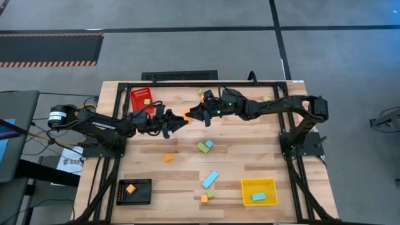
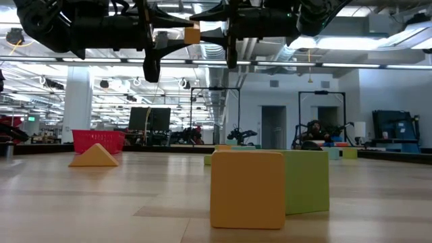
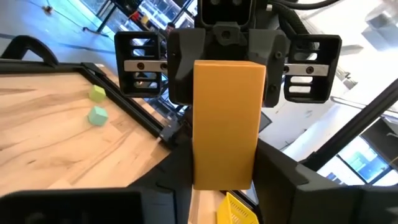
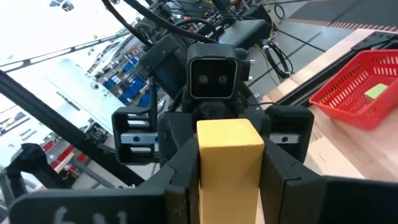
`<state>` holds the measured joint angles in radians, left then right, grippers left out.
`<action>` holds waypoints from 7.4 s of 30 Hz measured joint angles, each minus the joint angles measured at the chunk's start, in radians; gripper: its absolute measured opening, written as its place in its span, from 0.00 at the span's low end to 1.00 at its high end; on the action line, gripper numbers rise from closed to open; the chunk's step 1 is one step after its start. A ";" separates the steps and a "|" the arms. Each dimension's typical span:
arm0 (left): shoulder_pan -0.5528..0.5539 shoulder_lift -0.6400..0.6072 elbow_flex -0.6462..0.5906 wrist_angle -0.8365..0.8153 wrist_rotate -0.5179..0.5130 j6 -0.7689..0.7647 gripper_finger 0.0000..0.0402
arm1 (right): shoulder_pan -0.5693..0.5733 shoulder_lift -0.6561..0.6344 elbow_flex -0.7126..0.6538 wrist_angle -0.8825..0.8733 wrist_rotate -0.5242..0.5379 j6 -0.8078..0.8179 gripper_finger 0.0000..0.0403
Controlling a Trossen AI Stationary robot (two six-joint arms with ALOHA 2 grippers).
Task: Sort & place blocks by color
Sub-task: Put the yellow block into the black bin, then put the blue block into the yellow bin
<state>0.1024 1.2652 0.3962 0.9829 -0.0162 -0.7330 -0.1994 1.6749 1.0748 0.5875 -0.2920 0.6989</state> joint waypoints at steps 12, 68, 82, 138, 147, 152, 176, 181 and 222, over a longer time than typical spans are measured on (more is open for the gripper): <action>0.003 -0.022 0.000 -0.011 0.093 0.059 0.26 | 0.005 -0.001 -0.001 -0.009 -0.059 0.030 0.59; -0.790 0.123 0.393 -1.658 0.499 -0.282 0.61 | -0.059 -0.098 -0.001 -0.267 -0.289 -0.210 0.82; -0.395 -0.145 0.394 -1.605 0.105 0.024 0.74 | -0.086 -0.156 0.000 -0.471 -0.315 -0.212 0.81; -0.192 0.741 0.932 -1.271 -0.345 0.027 0.47 | 0.042 -0.560 -0.092 -1.577 0.283 -0.455 0.81; -0.219 0.821 0.932 -1.226 -0.324 0.058 0.54 | 0.086 -0.564 -0.091 -1.541 0.288 -0.336 0.81; -0.216 0.840 0.934 -1.222 -0.311 0.062 0.63 | 0.109 -0.555 -0.093 -1.514 0.292 -0.296 0.81; -0.209 0.843 0.931 -1.188 -0.247 0.391 0.58 | 0.160 -0.549 -0.092 -1.415 0.298 -0.262 0.81; -0.204 0.840 0.931 -1.192 -0.216 0.346 0.37 | 0.160 -0.549 -0.092 -1.415 0.298 -0.275 0.81; -0.383 0.948 1.151 -0.625 -0.018 0.611 0.25 | 1.109 -0.645 -0.042 -1.651 1.031 0.819 0.81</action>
<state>-0.2804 2.2131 1.5471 0.3578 -0.0344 -0.1225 0.9094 1.0301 1.0328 -1.0634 0.7385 1.5182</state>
